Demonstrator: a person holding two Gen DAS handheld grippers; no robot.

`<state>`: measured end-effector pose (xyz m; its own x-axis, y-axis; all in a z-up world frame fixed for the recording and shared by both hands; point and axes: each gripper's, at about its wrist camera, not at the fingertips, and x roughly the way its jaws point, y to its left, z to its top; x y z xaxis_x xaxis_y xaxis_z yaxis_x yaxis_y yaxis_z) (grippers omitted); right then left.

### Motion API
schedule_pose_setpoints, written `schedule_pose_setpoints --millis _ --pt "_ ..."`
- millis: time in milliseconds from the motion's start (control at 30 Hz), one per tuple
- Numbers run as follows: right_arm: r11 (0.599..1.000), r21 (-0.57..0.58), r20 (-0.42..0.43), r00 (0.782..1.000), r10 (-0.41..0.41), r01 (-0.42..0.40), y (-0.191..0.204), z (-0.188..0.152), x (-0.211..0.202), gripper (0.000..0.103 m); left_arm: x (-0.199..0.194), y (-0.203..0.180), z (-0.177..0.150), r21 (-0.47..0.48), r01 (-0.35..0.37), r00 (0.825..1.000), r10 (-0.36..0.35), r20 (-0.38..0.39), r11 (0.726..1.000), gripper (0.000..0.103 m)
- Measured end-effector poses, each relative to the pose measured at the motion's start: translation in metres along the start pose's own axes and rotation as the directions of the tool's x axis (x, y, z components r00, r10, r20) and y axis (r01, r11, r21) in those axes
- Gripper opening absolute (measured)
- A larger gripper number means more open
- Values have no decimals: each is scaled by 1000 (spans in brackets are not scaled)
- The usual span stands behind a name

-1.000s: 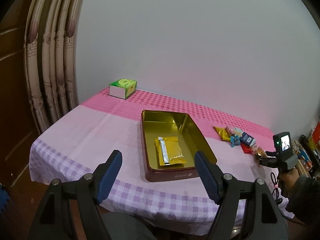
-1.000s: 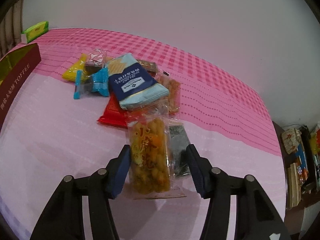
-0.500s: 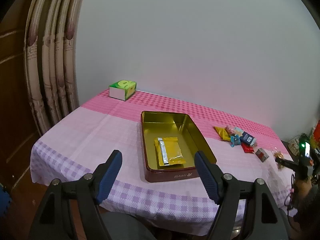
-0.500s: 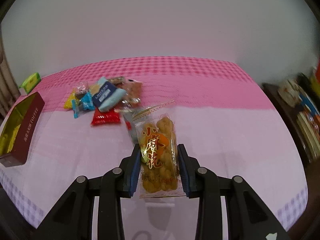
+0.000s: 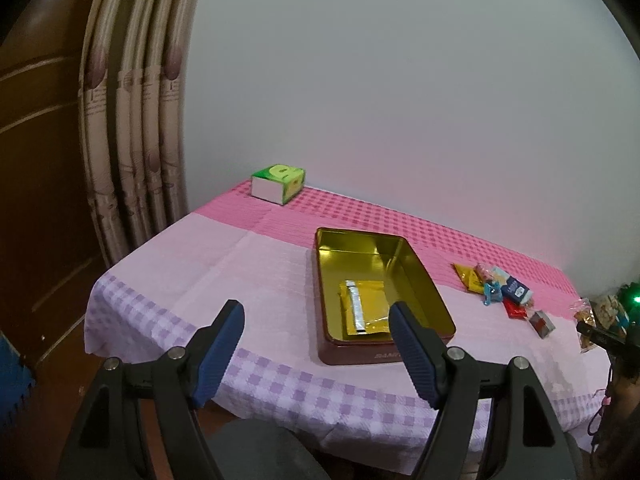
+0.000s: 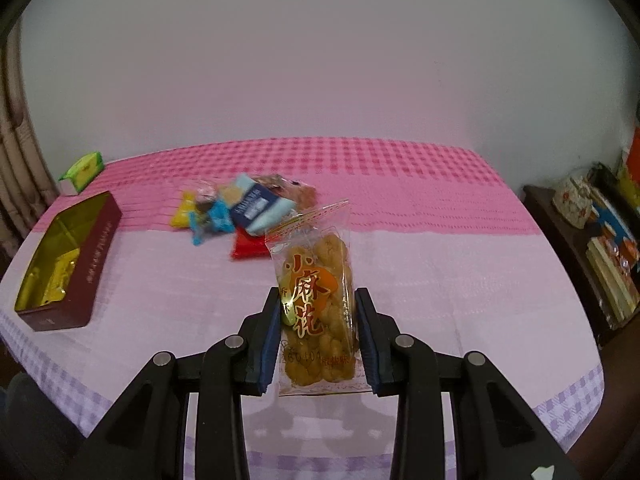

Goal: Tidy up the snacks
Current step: 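Carry the peanut bag into the gold tin and release it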

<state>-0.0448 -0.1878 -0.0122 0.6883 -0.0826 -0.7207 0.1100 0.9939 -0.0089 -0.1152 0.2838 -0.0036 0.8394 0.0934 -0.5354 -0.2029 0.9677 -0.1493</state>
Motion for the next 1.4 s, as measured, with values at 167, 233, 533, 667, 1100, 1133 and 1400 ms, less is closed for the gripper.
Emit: schedule_pose_setpoints --millis 167,233,533,667,1100,1133,1400 --pt "998 -60 34 999 22 -20 32 17 -16 32 -4 8 0 -33 -19 1000 19 1 999 76" --pt "996 -83 49 998 32 -28 44 25 -22 32 -6 8 0 -34 -34 999 34 5 999 76" --pt "979 -179 79 991 112 -96 115 54 -29 32 -5 27 3 -92 -209 978 210 3 974 76" --pt "959 -247 55 986 155 -137 158 54 -19 32 -1 39 3 -131 -238 971 237 -23 962 76" --pt "876 -386 -56 955 291 -289 301 50 32 32 18 52 4 -140 -258 966 251 -62 956 76" --pt "871 -393 -60 954 295 -294 308 49 34 32 19 53 4 -141 -257 966 250 -65 956 76" --pt "848 -416 -105 944 314 -328 347 45 59 32 28 59 4 -146 -254 966 242 -92 956 76"
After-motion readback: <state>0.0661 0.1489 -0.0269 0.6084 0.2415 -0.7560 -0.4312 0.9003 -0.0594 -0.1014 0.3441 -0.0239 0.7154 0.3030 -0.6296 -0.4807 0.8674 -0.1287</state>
